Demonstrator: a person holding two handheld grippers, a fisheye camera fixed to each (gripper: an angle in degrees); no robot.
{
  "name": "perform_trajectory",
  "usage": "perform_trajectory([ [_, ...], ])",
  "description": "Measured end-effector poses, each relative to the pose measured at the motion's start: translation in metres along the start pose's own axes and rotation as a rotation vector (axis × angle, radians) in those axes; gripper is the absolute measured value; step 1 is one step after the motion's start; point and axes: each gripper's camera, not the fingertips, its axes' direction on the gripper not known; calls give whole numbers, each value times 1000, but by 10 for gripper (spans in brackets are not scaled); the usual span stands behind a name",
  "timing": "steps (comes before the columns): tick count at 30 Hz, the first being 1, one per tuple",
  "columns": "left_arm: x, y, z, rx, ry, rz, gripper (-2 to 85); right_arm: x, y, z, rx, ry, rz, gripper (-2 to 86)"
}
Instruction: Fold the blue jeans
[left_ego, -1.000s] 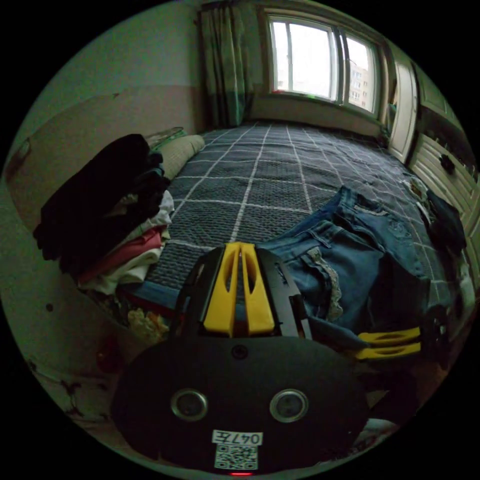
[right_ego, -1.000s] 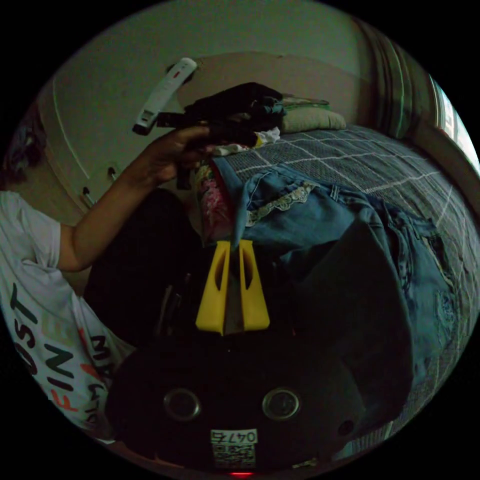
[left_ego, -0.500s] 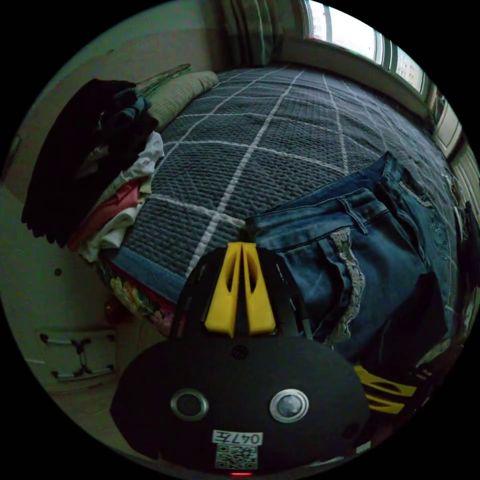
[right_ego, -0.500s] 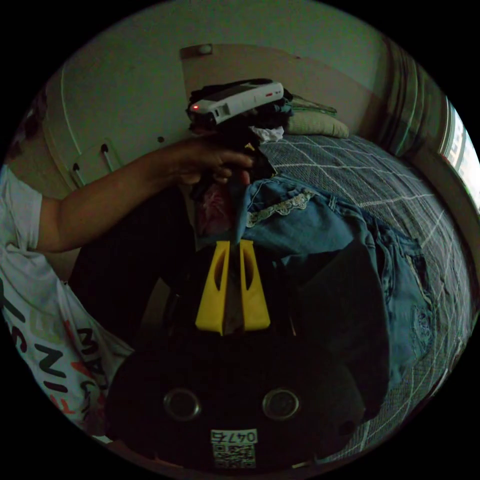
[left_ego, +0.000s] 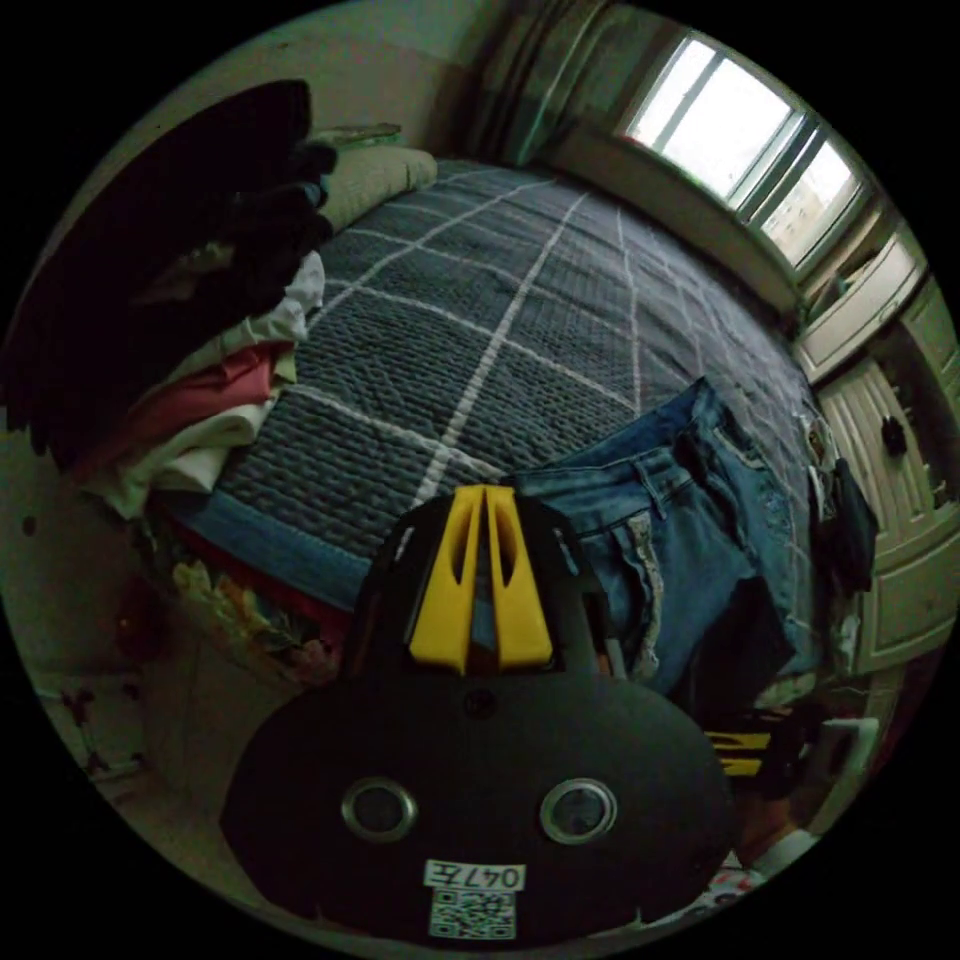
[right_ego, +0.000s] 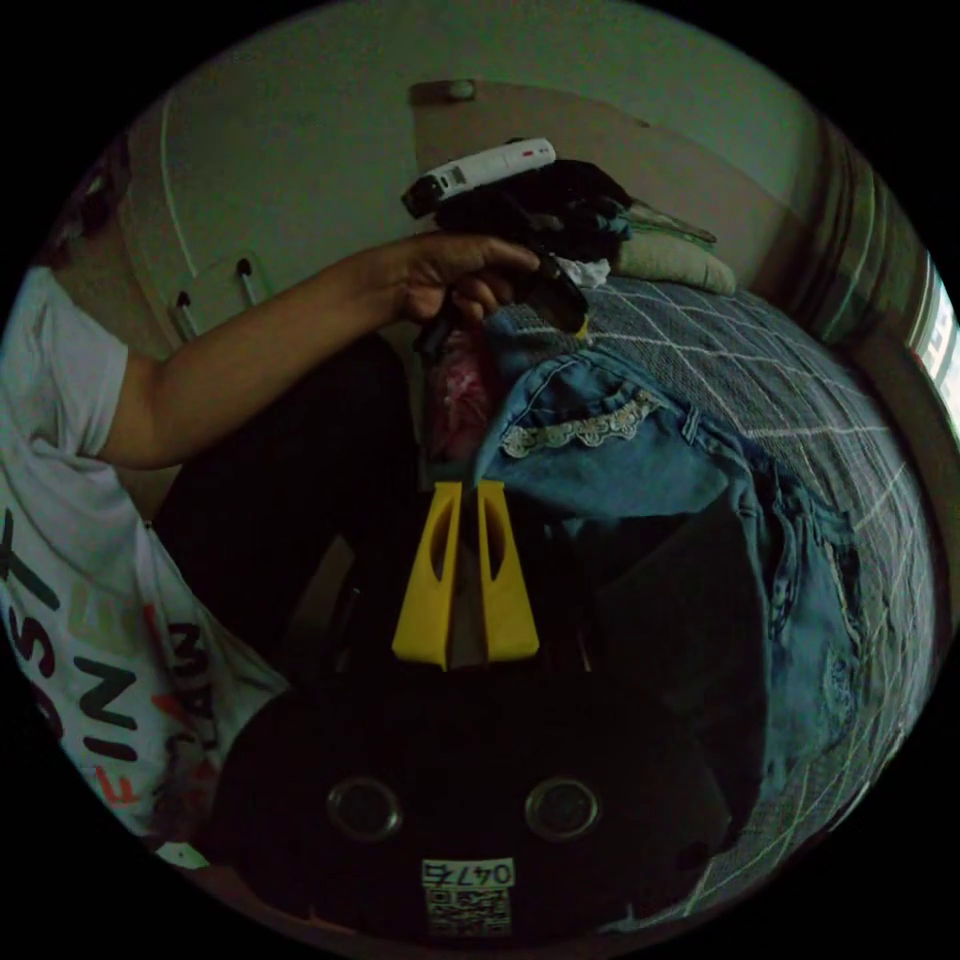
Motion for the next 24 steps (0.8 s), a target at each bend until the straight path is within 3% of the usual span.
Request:
perform_trajectory([
  [5,9,0,12,-112,187,104,111,8,-2,-3,-19,-4,-43,5],
  [12,61,13,0,-70,67,328,18,24,-1,-10,-16,1,-26,6],
  [18,82,23,-27,32,44,352,3,47,-2,-64,90,-18,3,19],
  [21,85,26,-40,71,87,328,1,105,15,-123,253,87,149,29],
  [24,91,29,-49,77,118,320,3,194,28,-157,198,409,261,89],
])
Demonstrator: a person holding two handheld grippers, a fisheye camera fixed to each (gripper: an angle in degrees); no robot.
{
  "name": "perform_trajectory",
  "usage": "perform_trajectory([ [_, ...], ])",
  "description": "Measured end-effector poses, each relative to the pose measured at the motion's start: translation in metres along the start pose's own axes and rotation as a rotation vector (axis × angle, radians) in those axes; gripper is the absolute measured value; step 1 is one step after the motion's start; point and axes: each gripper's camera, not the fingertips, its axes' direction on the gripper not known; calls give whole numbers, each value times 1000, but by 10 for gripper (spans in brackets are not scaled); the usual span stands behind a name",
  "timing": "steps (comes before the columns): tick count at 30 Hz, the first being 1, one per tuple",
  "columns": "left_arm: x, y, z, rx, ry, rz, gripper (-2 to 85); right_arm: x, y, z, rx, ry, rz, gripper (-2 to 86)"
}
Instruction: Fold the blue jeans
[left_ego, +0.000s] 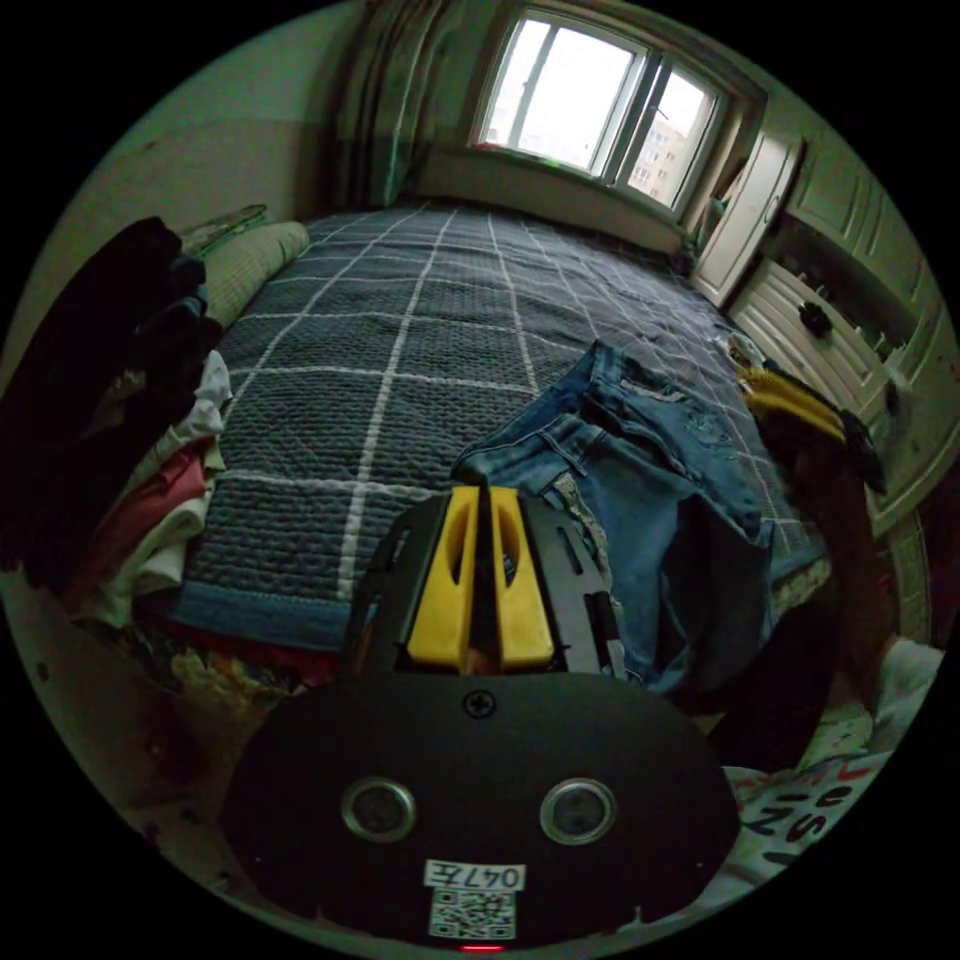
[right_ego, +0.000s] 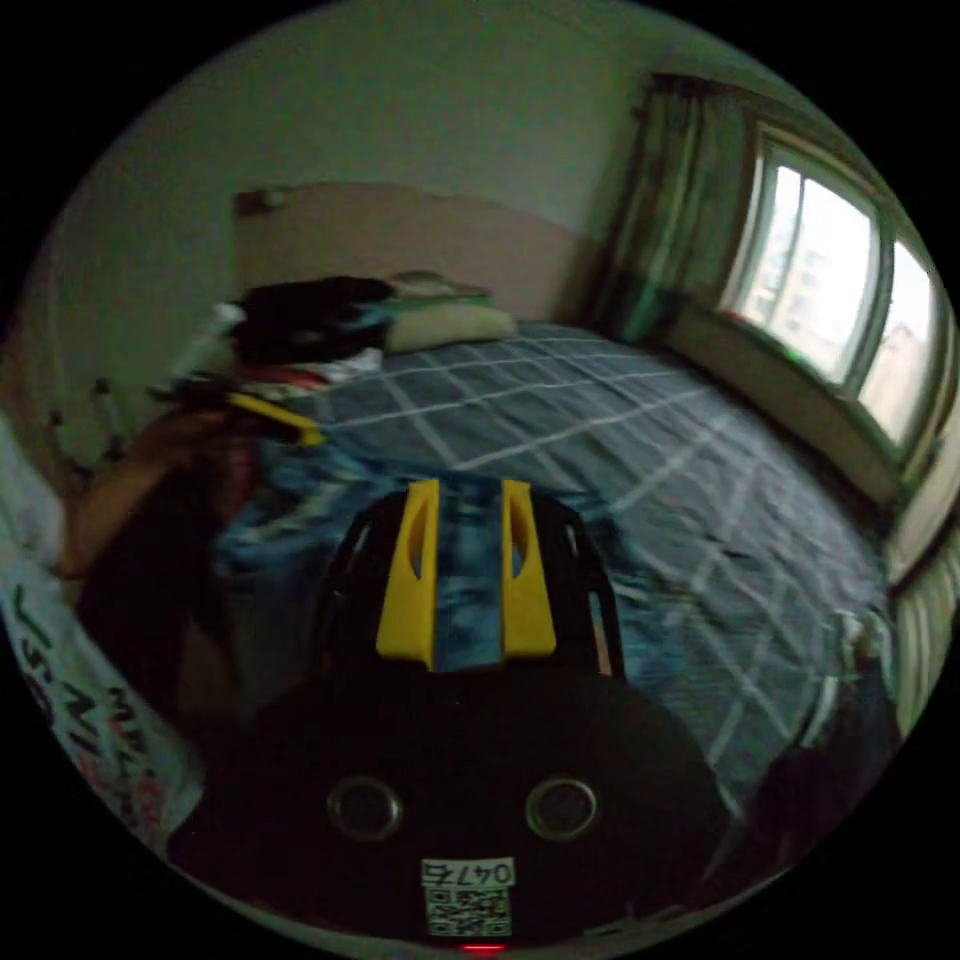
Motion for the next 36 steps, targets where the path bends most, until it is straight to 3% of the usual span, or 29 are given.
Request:
perform_trajectory([
  [2,5,-1,-2,-9,1,0,5,74,-12,34,-130,128,51,163],
  [6,19,-2,-4,-49,-9,19,27,151,-20,93,-281,9,130,175],
  [12,38,-6,2,-205,52,16,161,200,-19,149,-396,-9,115,172],
  [16,55,-8,-3,-229,25,24,145,229,-13,154,-442,-107,244,159],
  [18,66,-9,-11,-209,62,34,91,231,-13,146,-432,-121,238,117],
  [20,76,-8,-22,-177,60,70,59,228,-15,131,-424,-171,203,38],
  [26,114,-1,-63,-54,35,196,20,204,-23,55,-311,-60,110,6],
  [30,135,4,-117,88,245,94,11,198,-33,-37,-188,2,90,5],
  [36,275,-11,-241,300,311,339,7,208,-37,-224,-77,348,43,4],
])
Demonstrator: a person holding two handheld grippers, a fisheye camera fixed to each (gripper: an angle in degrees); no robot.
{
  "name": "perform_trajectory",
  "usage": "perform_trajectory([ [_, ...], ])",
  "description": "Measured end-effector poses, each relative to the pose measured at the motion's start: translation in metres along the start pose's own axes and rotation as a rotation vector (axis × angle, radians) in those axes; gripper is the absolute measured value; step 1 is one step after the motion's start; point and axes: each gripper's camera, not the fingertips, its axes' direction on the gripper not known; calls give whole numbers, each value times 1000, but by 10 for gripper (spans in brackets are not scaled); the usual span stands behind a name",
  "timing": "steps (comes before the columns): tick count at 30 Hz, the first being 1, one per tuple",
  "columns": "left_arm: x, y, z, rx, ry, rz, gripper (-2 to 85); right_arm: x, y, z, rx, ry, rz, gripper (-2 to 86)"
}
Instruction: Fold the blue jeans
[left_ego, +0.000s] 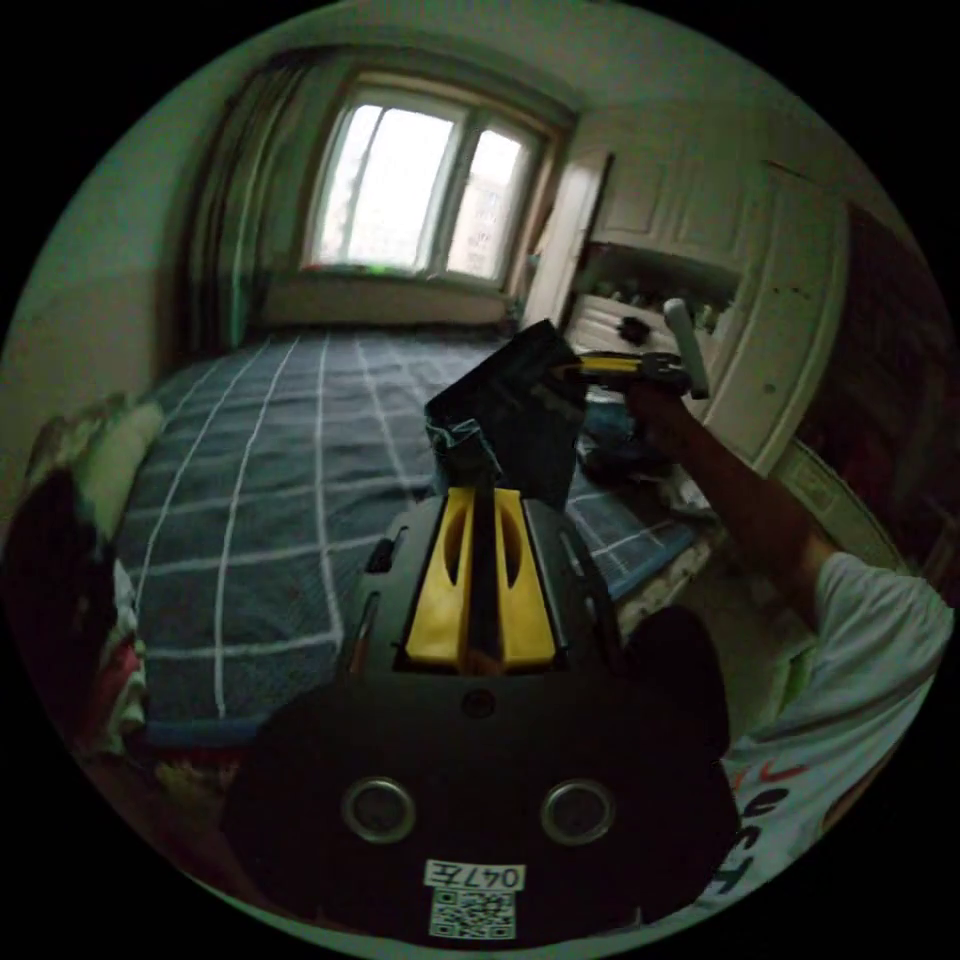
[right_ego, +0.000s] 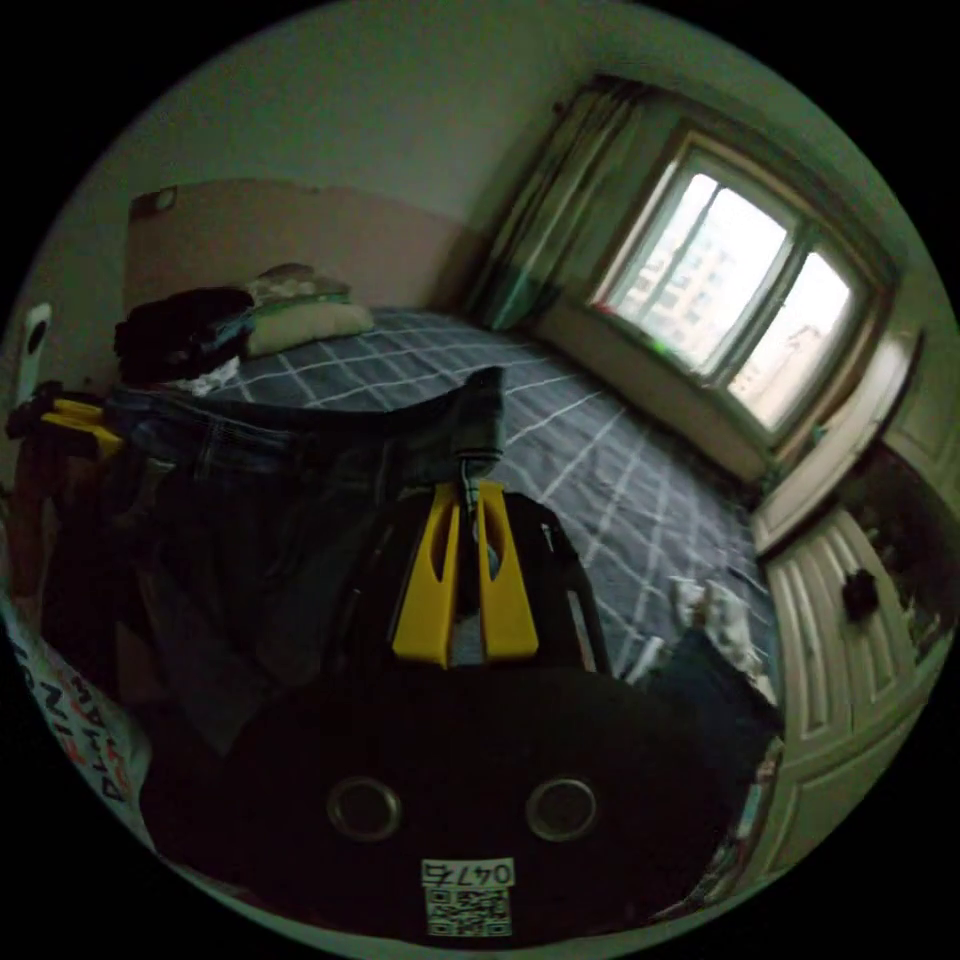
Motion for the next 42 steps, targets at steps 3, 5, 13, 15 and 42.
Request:
perform_trajectory([
  [3,79,-55,-32,92,118,156,5,58,14,-95,89,161,123,3],
  [5,119,-87,-57,159,233,215,4,99,20,-178,169,339,210,3],
  [13,222,-156,-141,369,497,286,3,188,-20,-345,240,637,330,3],
  [15,222,-147,-148,398,450,272,3,194,-31,-334,216,612,337,4],
  [42,-249,214,-122,-20,-391,-764,7,-327,-200,291,-147,-397,-289,57],
])
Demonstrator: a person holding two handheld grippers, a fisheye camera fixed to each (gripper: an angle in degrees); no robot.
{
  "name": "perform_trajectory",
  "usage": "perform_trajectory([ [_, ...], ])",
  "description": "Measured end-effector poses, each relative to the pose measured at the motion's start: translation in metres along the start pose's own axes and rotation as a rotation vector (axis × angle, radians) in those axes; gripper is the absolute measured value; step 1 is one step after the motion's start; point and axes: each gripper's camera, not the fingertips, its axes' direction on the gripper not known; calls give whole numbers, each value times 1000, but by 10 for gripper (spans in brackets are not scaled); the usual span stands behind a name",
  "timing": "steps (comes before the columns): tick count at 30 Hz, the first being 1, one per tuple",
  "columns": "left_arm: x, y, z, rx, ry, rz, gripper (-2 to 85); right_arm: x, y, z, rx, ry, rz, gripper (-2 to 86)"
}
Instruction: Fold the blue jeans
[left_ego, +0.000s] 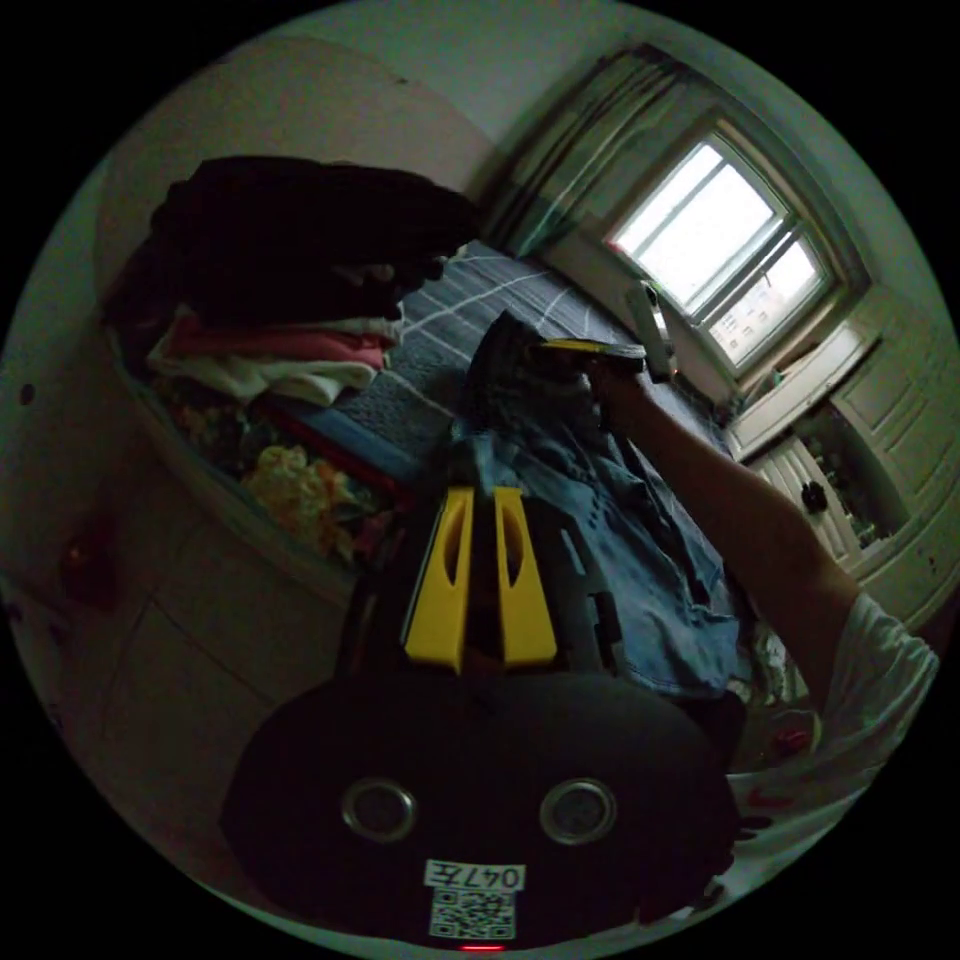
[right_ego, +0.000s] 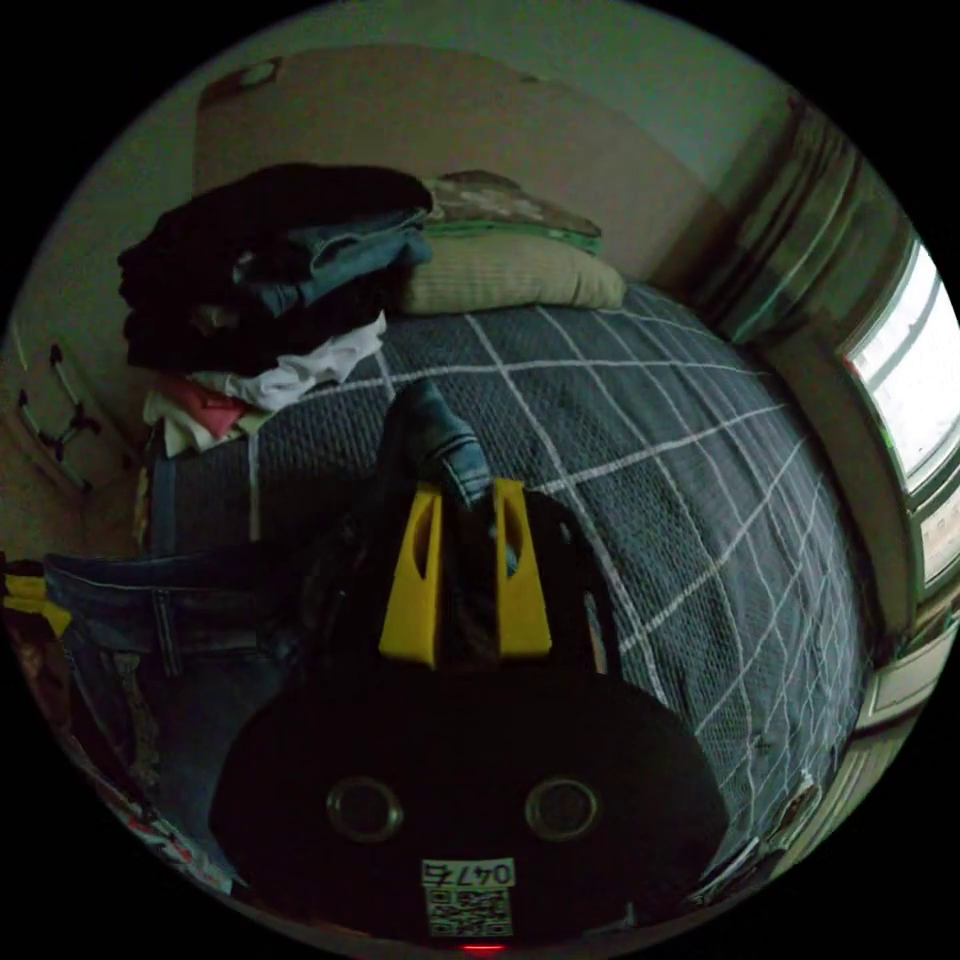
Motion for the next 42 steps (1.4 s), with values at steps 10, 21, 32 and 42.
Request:
perform_trajectory([
  [10,11,-31,-3,178,-145,150,64,84,127,-114,439,-92,218,92],
  [21,98,-99,181,83,-67,341,79,162,463,-176,72,361,632,100],
  [32,105,-129,283,77,-241,371,68,80,501,-117,-44,214,239,91],
  [42,74,-152,338,-37,-139,323,78,78,506,-81,-266,391,122,9],
])
